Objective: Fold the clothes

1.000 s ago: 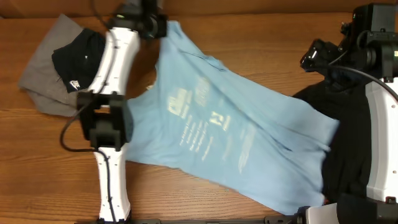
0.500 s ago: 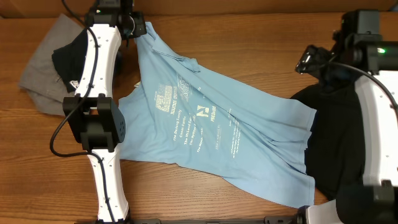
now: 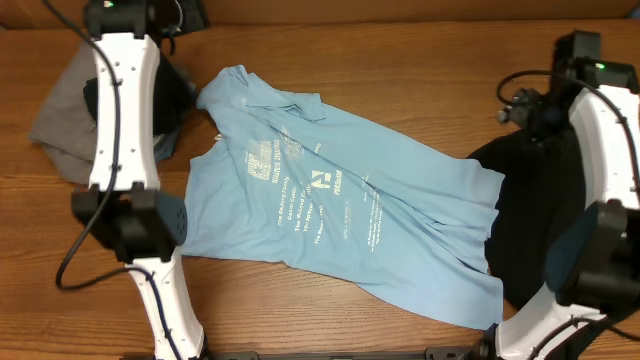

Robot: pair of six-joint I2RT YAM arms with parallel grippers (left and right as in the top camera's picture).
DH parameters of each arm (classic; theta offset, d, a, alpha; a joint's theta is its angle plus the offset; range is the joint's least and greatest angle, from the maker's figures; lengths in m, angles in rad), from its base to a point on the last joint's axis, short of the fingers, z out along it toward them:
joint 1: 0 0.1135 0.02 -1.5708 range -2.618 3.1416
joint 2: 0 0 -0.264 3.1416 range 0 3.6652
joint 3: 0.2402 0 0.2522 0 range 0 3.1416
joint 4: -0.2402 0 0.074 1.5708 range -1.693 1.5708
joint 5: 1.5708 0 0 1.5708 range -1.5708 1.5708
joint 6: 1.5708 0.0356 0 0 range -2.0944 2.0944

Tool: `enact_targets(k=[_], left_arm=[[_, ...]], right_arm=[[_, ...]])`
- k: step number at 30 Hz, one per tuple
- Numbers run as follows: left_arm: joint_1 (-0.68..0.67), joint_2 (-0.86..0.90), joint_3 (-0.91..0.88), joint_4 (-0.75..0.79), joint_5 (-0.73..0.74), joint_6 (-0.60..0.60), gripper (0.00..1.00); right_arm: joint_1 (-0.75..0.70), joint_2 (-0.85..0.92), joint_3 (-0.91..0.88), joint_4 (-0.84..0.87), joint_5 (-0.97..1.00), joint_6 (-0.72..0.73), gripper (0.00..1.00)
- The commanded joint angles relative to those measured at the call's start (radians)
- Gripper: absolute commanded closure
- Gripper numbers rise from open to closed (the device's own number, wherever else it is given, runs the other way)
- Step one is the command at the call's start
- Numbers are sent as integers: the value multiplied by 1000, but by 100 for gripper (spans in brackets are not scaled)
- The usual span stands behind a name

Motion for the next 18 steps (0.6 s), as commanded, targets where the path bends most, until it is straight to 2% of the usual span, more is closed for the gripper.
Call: enact_targets(k=[1, 4, 10, 12, 15, 18], left_arm=[[-16, -53, 23, -56, 136, 85, 44], [-37, -60, 23, -141, 204, 124, 44], [-101, -60, 23, -277, 216, 211, 49], [-125, -60, 23, -300, 210, 222, 49], [-147, -60, 23, -323, 198, 221, 50], [-161, -60, 23, -351, 193, 221, 50]], right_arm=[[-33, 60, -17, 16, -19, 15, 23], [-35, 113, -47, 50, -31, 13, 16], [-10, 189, -108, 166, -33, 13, 13], [-7, 202, -134, 201, -16, 26, 20], [-10, 220, -152, 205, 65, 76, 37], [-38, 224, -182, 213, 179, 120, 46]])
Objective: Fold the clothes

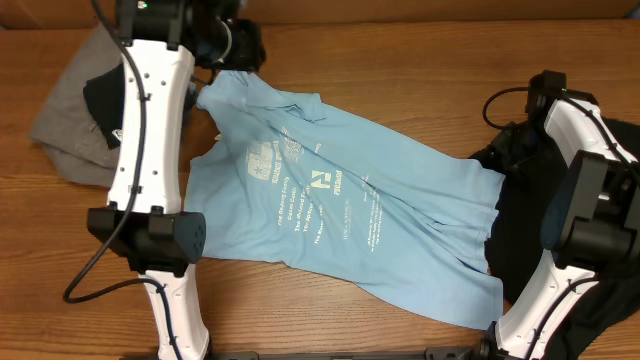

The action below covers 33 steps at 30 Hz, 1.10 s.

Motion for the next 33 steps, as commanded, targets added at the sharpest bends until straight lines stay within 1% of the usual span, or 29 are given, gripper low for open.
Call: enact_targets(k=[1, 2, 4, 7, 9, 12, 15, 17, 19, 22, 24, 26, 27, 30, 33], left_arm=[[-8, -4, 9, -24, 6, 30, 51], [-8, -4, 9, -32, 5, 30, 51], [-8, -4, 9, -43, 5, 30, 51], [-8, -4, 9, -61, 5, 31, 51], [-8, -4, 9, -70, 5, 31, 51], [-8, -4, 9, -72, 5, 30, 51], [-8, -4, 9, -73, 5, 31, 50], [-8, -4, 9, -80, 5, 31, 48], [-8, -4, 9, -86, 5, 44, 48], [-8, -4, 9, -91, 5, 56, 48], [-8, -4, 9, -95, 5, 56, 48], [-8, -4, 9, -99, 5, 57, 47], [-8, -4, 9, -102, 5, 57, 47], [-8, -4, 9, -116, 5, 68, 47], [-8, -4, 9, -133, 5, 75, 46]], right_arm=[[-45, 14, -38, 9, 167, 75, 54], [-69, 14, -40, 13, 205, 83, 59], [-117, 14, -37, 19, 261, 88, 66], [-213, 14, -18, 20, 319, 89, 73], [-282, 14, 3, 19, 317, 89, 78], [-399, 13, 53, 10, 318, 88, 80], [-486, 12, 122, -32, 317, 85, 83], [-549, 12, 204, -81, 285, 85, 85], [-601, 12, 301, -133, 209, 85, 85], [-633, 12, 407, -192, 150, 84, 83], [-635, 12, 460, -225, 118, 79, 72], [-632, 11, 492, -238, 63, 44, 57], [-626, 10, 504, -245, 14, 23, 55], [-600, 3, 507, -275, -142, -84, 51], [-547, 3, 497, -344, -231, -137, 51]])
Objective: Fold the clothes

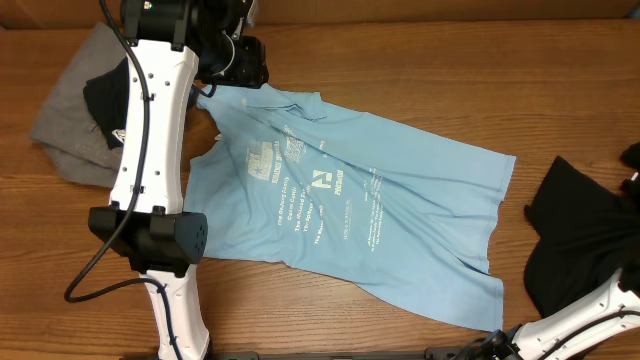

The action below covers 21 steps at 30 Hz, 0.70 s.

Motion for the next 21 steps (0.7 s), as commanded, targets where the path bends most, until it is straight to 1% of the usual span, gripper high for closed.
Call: enact_targets(k=[1, 3, 6, 8, 10, 12, 15, 21], left_arm=[[1, -4, 9, -15, 5, 36, 46], [2, -4, 9, -17, 5, 36, 45], [2, -4, 9, -10, 4, 36, 43], [2, -4, 9, -5, 3, 36, 41], [2, -4, 9, -5, 0, 36, 40], [2, -3, 9, -9, 0, 36, 39], [2, -4, 9, -16, 0, 37, 37], [2, -4, 9, -20, 0, 43, 37]], right_arm=[[87, -14, 2, -56, -196, -117, 51], [149, -14, -21, -92, -203, -134, 51], [248, -14, -68, -110, -206, -136, 50], [312, -14, -116, -109, -200, -136, 48], [370, -14, -180, -92, -153, -129, 43], [410, -14, -255, -74, -80, -84, 41], [424, -14, -363, -35, -37, -37, 40], [315, -14, -527, 46, -11, -19, 41]])
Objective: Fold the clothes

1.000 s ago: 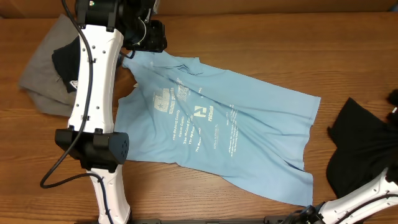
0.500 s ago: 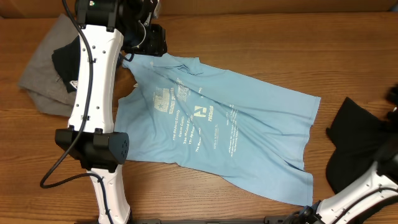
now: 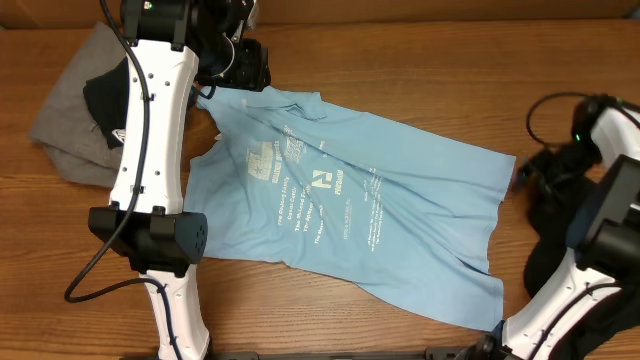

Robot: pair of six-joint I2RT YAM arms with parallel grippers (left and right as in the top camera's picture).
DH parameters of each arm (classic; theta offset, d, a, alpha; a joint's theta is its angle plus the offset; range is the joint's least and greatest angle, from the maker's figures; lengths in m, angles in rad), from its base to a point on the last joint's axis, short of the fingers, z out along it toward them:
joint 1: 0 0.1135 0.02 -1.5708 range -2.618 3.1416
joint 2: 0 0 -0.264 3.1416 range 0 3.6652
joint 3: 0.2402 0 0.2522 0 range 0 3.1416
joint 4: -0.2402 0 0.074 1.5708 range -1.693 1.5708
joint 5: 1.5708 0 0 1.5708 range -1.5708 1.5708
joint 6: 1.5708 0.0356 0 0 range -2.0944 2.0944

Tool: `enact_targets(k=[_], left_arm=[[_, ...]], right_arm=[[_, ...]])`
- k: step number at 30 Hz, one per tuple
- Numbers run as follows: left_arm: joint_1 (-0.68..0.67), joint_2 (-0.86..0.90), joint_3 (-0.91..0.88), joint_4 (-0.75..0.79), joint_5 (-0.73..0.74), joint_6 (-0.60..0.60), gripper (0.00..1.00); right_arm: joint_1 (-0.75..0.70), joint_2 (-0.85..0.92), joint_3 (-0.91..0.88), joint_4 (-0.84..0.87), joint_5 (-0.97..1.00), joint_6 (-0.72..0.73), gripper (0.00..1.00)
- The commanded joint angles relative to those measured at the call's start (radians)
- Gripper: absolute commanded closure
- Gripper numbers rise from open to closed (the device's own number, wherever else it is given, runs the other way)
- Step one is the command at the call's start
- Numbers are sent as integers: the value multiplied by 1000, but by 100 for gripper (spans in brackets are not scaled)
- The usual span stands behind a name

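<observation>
A light blue T-shirt [image 3: 340, 200] with pale print lies spread and creased across the middle of the wooden table [image 3: 420, 70]. My left gripper [image 3: 243, 68] sits at the shirt's upper left corner, by the collar; its jaws are too dark to read. My right gripper [image 3: 527, 178] is low beside the shirt's right edge, dark against the black cloth behind it, so its state is unclear.
A black garment [image 3: 545, 250] lies bunched at the right, partly under my right arm. A grey garment [image 3: 65, 130] with a dark piece on it is heaped at the far left, behind my left arm.
My right arm, then almost out of view at the right edge, now reaches in, its gripper beside the shirt's right edge. The left arm and the shirt have not moved.
First the left arm hung over the grey heap, and the black garment overlapped the shirt's right side. Then the left gripper was at the shirt's upper left corner, the right on the black garment. Later that garment lay clear of the shirt; now the right gripper is back.
</observation>
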Motion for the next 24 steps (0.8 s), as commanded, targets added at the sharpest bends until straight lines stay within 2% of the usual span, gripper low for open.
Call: enact_targets(k=[1, 5, 9, 11, 14, 20, 24], left_arm=[[2, -4, 9, -5, 0, 27, 37], [2, -4, 9, -5, 1, 27, 37], [2, -4, 9, -6, 1, 27, 37], [2, -4, 9, -8, 1, 27, 37], [2, -4, 9, -12, 1, 47, 37], [1, -8, 9, -16, 2, 52, 36], [1, -36, 9, -20, 0, 52, 37]], right_arm=[[-100, -14, -80, 31, 85, 53, 41], [-233, -14, -118, 52, 181, 115, 41], [-377, -16, -61, 56, 140, 128, 42], [-432, -23, -14, 38, 89, 114, 41], [-468, -54, 33, 51, -92, 10, 41], [-395, -150, 49, 105, -518, -282, 38], [-249, -167, 48, 120, -504, -303, 34]])
